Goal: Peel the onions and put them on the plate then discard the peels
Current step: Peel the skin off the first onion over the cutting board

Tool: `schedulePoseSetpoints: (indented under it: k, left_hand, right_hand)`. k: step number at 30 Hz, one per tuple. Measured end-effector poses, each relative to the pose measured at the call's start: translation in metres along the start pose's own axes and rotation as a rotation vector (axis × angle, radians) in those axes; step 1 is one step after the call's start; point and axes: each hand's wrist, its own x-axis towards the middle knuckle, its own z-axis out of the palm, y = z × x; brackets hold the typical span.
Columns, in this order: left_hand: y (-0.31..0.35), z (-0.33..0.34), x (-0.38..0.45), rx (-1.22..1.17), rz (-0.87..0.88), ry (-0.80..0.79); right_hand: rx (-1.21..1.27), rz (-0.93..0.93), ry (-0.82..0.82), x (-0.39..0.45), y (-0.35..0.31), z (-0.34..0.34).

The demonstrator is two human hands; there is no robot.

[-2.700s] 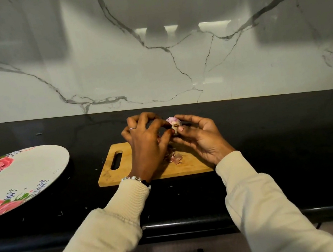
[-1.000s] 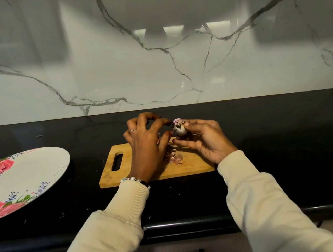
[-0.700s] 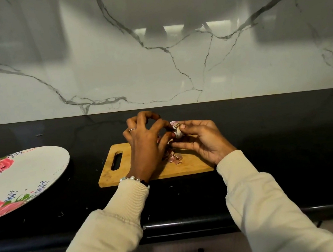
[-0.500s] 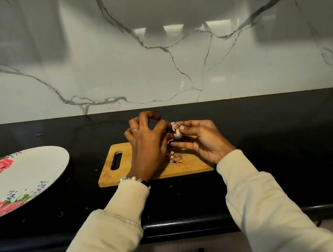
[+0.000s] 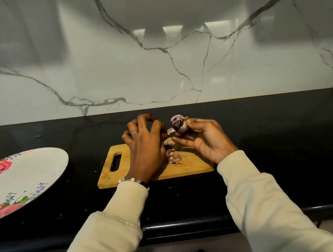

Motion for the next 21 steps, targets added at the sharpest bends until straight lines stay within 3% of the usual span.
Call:
schedulePoseSetpoints:
  k: [11,17,21]
  left_hand:
    - [0.0005,0.0002,0.0017,0.012,-0.063,-0.019]
    - [-0.0057,0.0028,0.0038,-0.062,-0.226,0.113]
    - [-0.0042,0.0040,0.0011,-0.068,-0.143,0.099]
  right_hand:
    - [-0.003,0.033,-0.053,-0.0004,-0.0019,-0.0003]
    - [0.142,0.039,0.018,0.0012,-0.0043,-0.0033]
    - [0.100,0.025,0.014,0.0021,-0.0028,-0.0038]
